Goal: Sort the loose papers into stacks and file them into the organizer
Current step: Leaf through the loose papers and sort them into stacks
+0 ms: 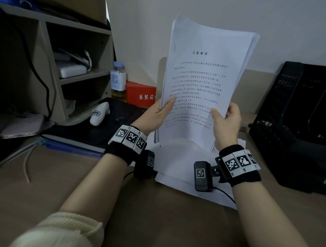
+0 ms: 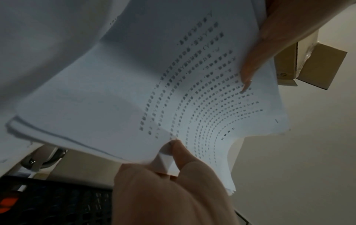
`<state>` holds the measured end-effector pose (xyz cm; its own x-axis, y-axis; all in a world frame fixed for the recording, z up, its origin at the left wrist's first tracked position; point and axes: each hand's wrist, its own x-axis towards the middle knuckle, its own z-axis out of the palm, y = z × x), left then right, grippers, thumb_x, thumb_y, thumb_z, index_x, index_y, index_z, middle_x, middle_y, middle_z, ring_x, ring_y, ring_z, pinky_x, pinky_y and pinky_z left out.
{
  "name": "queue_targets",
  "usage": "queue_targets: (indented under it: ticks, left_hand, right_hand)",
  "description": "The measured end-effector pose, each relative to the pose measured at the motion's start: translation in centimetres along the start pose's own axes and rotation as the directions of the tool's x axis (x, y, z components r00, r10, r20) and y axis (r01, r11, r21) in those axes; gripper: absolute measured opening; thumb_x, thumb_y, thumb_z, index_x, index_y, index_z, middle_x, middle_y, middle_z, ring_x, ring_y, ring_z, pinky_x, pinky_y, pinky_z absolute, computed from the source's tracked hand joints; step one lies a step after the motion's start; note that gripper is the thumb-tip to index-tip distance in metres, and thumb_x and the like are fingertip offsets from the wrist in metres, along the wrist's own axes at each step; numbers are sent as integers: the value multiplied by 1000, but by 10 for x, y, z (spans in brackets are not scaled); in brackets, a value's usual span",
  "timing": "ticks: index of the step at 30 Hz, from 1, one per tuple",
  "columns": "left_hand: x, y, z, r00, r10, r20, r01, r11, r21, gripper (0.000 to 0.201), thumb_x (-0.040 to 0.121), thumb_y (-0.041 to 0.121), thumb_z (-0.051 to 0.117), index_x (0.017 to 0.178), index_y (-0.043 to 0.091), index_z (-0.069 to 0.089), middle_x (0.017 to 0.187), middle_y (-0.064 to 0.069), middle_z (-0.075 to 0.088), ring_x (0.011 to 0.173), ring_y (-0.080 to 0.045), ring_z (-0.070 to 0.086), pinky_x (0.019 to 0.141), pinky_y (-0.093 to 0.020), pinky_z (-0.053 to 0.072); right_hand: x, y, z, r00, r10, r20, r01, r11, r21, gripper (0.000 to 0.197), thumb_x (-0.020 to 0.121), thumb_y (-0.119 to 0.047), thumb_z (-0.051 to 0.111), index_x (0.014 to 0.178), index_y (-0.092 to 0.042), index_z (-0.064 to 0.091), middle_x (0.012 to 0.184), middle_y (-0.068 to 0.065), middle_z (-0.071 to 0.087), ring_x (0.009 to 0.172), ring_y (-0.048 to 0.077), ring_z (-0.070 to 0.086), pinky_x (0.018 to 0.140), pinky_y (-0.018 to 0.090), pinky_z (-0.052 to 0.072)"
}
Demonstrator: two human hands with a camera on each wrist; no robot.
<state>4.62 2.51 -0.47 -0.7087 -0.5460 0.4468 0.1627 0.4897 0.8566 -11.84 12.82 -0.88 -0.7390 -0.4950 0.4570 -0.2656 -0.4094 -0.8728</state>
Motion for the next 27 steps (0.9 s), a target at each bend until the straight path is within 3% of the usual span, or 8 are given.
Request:
queue_targets:
  ticks: [5, 8, 10, 12, 15, 21, 25, 27]
  left_hand:
    - [-1, -13, -5, 987, -136, 87, 118, 974, 192, 44, 101, 28, 46, 144, 18, 44, 137, 4, 56, 128, -9, 52, 107, -33, 44]
    - [-2, -17, -9, 968, -247, 35, 235, 951, 202, 41, 99, 27, 52, 139, 18, 51, 134, 3, 59, 126, -13, 54, 106, -32, 44]
    - [-3, -21, -12, 946, -323, 35, 303, 916, 261, 45, 95, 37, 56, 138, 23, 53, 134, 5, 59, 125, -15, 54, 107, -38, 43]
    - [-4, -21, -13, 906, -419, 64, 366, 850, 378, 52, 90, 50, 55, 138, 30, 51, 133, 8, 57, 122, -16, 54, 101, -42, 49]
    - [-5, -20, -14, 838, -545, 38, 464, 746, 478, 53, 93, 52, 52, 141, 32, 44, 134, 6, 53, 120, -20, 54, 87, -36, 55]
    - [-4, -20, -13, 818, -575, 19, 494, 718, 490, 55, 93, 54, 52, 142, 31, 44, 133, 3, 55, 118, -21, 55, 86, -34, 55]
    - [-4, -21, -13, 837, -548, 15, 474, 737, 483, 51, 95, 53, 48, 140, 30, 47, 126, 3, 60, 112, -21, 60, 87, -36, 56]
    - [-4, -22, -13, 872, -489, -9, 440, 777, 451, 48, 98, 48, 46, 140, 26, 50, 127, -1, 62, 113, -22, 60, 93, -38, 54]
  right_hand:
    - [1, 7, -1, 983, 170, 67, -170, 985, -15, 24, 88, 0, 56, 100, -20, 50, 95, -9, 62, 85, 7, 61, 69, 22, 51]
    - [1, 12, 0, 959, 261, 106, -256, 965, -58, 32, 87, -2, 59, 115, -15, 51, 102, -4, 63, 91, 11, 61, 71, 24, 49]
    - [0, 16, 0, 937, 321, 135, -311, 946, -86, 29, 87, 0, 59, 111, -15, 54, 100, -2, 65, 91, 15, 62, 73, 26, 50]
    - [-2, 21, 0, 903, 393, 175, -379, 919, -108, 23, 89, 0, 59, 106, -15, 58, 100, 0, 67, 92, 19, 63, 73, 26, 51]
    - [-4, 27, -1, 864, 468, 186, -456, 884, -105, 22, 90, 0, 58, 108, -13, 61, 107, 6, 66, 95, 22, 63, 72, 26, 51]
    - [-7, 32, 1, 861, 476, 182, -470, 879, -77, 23, 90, -3, 59, 111, -13, 62, 102, 1, 67, 85, 14, 63, 64, 25, 48]
    - [-9, 32, 3, 856, 493, 159, -491, 870, -53, 20, 88, -3, 63, 105, -13, 64, 95, 1, 68, 79, 14, 64, 61, 27, 49]
    - [-9, 30, 2, 863, 488, 130, -493, 870, 9, 17, 85, 0, 65, 97, -12, 64, 93, 2, 69, 78, 15, 65, 62, 27, 51]
